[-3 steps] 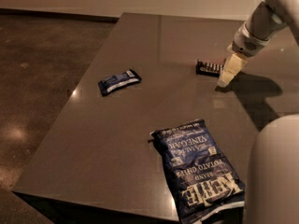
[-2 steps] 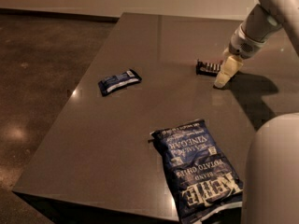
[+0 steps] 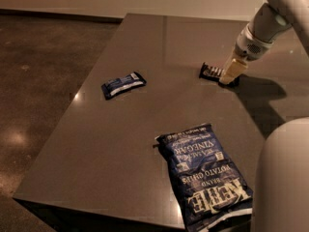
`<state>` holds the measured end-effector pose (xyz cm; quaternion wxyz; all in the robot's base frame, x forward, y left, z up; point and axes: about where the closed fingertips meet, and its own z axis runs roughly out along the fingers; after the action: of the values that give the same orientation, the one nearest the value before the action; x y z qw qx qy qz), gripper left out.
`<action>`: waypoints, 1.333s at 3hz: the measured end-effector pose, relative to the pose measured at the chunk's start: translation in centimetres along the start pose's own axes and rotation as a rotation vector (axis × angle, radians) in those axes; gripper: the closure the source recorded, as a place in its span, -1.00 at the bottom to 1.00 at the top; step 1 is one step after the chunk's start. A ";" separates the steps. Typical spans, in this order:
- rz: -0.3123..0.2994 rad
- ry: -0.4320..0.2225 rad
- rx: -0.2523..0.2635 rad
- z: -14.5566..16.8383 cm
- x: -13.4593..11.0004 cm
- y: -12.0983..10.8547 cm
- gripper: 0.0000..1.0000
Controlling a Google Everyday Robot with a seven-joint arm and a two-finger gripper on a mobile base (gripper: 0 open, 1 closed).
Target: Move rxbar chocolate near blue chip bag
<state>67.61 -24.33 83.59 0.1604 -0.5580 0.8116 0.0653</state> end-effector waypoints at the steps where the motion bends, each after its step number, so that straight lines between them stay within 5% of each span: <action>1: 0.000 0.000 0.000 -0.3 -0.1 0.0 0.72; 2: -0.010 -0.033 -0.005 -2.3 -0.3 2.3 1.00; 4: -0.062 -0.109 -0.047 -7.0 -0.7 10.5 1.00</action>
Offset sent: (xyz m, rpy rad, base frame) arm -0.0781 0.0112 0.0515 0.0706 -0.0193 0.0358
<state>56.77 -21.85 89.61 0.1934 -0.5819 0.7823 0.1096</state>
